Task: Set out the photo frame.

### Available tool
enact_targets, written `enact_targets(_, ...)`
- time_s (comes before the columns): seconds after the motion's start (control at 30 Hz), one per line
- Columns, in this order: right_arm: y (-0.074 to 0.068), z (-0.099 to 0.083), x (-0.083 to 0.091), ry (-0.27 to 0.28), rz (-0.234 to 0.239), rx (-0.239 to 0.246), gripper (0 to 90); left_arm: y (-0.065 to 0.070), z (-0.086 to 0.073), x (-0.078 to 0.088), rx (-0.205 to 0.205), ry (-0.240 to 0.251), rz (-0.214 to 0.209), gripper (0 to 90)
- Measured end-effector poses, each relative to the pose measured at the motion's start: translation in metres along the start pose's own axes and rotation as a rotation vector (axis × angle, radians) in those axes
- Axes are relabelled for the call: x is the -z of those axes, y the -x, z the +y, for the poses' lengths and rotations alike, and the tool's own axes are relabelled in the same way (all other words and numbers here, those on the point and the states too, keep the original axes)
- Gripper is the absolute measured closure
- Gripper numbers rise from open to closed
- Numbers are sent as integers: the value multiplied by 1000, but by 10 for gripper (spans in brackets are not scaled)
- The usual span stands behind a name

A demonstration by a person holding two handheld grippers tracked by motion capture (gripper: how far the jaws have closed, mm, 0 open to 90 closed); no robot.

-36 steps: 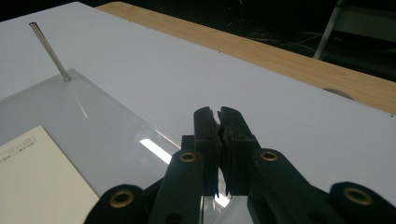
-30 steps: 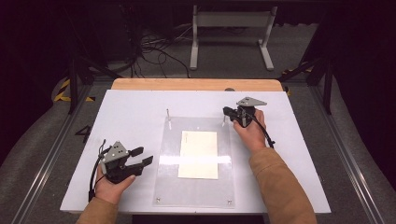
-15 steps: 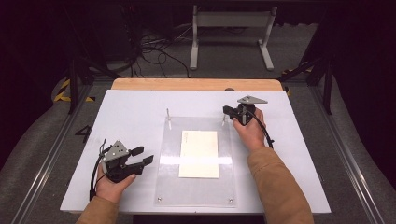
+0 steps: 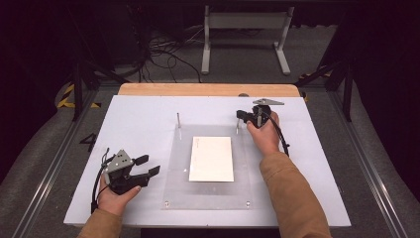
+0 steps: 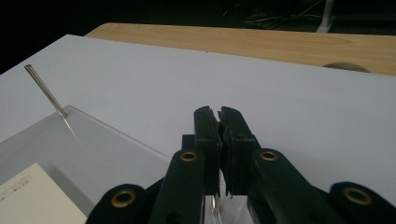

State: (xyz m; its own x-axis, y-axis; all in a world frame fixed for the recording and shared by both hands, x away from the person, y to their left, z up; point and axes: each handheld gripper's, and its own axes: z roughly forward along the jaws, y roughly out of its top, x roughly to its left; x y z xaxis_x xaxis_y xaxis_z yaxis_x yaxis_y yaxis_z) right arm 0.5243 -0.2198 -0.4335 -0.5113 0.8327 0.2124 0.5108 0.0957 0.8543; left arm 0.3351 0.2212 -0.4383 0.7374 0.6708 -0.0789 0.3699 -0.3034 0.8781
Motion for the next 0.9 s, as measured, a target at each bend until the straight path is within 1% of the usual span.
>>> enact_targets(0.03,0,1,0,-5,0,-3,856,1,-1,1,-24,6,4,353)
enact_targets(0.07,0,1,-1,-8,-3,-4,856,2,-3,3,-59,-2,5,337)
enact_targets(0.1,1,2,-1,-9,1,-9,856,4,-4,4,-81,-4,9,318)
enact_targets(0.13,2,2,-2,-10,4,-17,856,5,-4,5,-85,0,9,305)
enact_targets(0.17,2,3,-2,-11,4,-18,856,5,-5,6,-99,2,13,294)
enact_targets(0.3,4,4,-4,-14,10,-35,855,6,-7,6,-140,28,3,244)
enact_targets(0.37,5,4,-4,-16,13,-39,855,6,-9,5,-158,33,2,211)
enact_targets(0.4,5,4,-4,-16,14,-46,855,7,-9,4,-165,40,-6,203)
enact_targets(0.43,6,5,-5,-16,13,-51,856,7,-9,4,-165,40,-6,203)
enact_targets(0.47,6,5,-5,-18,12,-55,855,9,-9,4,-178,57,-18,201)
enact_targets(0.53,7,6,-6,-22,13,-63,855,11,-8,4,-189,74,-26,190)
enact_targets(0.6,6,6,-6,-23,9,-63,855,12,-8,2,-197,79,-32,176)
enact_targets(0.67,6,6,-6,-24,9,-65,855,13,-9,1,-204,75,-28,174)
enact_targets(0.7,6,6,-6,-25,9,-66,855,13,-9,0,-217,74,-27,174)
enact_targets(0.8,6,6,-7,-26,8,-68,855,14,-10,-2,-231,73,-30,171)
enact_targets(0.83,6,7,-7,-27,8,-70,855,14,-11,-4,-245,65,-31,170)
enact_targets(0.9,6,7,-7,-30,3,-77,855,14,-12,-6,-258,54,-36,171)
